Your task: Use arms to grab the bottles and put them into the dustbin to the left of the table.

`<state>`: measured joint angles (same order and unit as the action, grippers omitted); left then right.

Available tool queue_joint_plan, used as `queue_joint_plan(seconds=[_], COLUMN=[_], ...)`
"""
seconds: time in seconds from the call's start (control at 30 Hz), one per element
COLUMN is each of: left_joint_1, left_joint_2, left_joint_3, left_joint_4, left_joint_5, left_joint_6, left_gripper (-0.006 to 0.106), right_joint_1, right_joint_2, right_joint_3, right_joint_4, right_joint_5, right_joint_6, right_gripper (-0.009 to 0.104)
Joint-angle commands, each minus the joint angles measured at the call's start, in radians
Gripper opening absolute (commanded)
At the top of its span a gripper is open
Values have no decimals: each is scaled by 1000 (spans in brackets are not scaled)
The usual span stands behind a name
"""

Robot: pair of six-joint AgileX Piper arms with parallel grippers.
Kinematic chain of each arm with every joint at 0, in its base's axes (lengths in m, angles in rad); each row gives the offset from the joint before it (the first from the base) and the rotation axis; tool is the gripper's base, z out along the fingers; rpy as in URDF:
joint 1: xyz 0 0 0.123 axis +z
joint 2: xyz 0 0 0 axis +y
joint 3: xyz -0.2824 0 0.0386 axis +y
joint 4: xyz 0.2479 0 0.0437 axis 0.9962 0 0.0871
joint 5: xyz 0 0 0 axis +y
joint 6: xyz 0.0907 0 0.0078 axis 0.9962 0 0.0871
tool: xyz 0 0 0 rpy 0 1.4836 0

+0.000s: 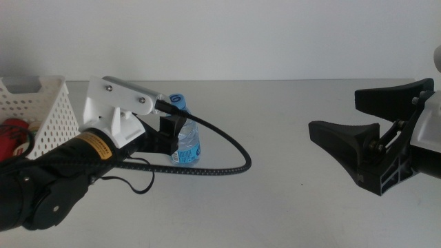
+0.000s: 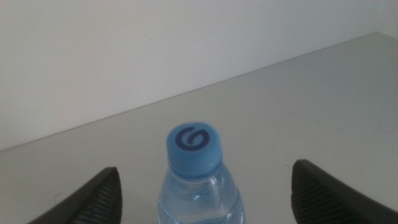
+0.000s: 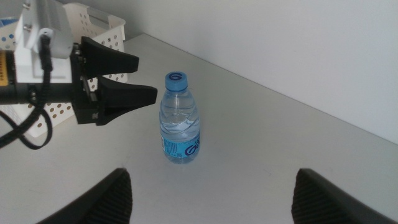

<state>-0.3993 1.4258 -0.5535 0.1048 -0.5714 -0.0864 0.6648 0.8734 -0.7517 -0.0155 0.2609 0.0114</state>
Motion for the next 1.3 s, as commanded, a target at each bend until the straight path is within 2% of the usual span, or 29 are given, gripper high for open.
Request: queue_joint_plan(seconds=[0.0, 0.3, 0.63, 0.97, 1.1, 1.27], left_joint_1=[16, 25, 25, 25, 25, 24], left_joint_2=[25, 233, 421, 491, 491, 488], left_joint_3=[-63, -148, -147, -147, -147, -129], left_joint_4=[21, 32, 1, -5, -3, -6], left_joint_5=[-120, -293, -512, -561, -563, -578], left_joint_6=[-36, -51, -51, -41, -32, -77], left_gripper=[93, 93, 93, 92, 76, 39], right_joint_1=[3, 3, 3, 3, 3, 3], right_joint_2=[-8, -8, -8, -8, -8, -8], right_joint_3=[-38, -38, -38, -38, -38, -38], right_joint_4=[-8, -8, -8, -8, -8, -8], right_joint_5=[-69, -69, -69, -69, -69, -69], right_joint_6=[-11, -11, -11, -11, -11, -11], right_gripper=[66, 66, 66, 66, 66, 66])
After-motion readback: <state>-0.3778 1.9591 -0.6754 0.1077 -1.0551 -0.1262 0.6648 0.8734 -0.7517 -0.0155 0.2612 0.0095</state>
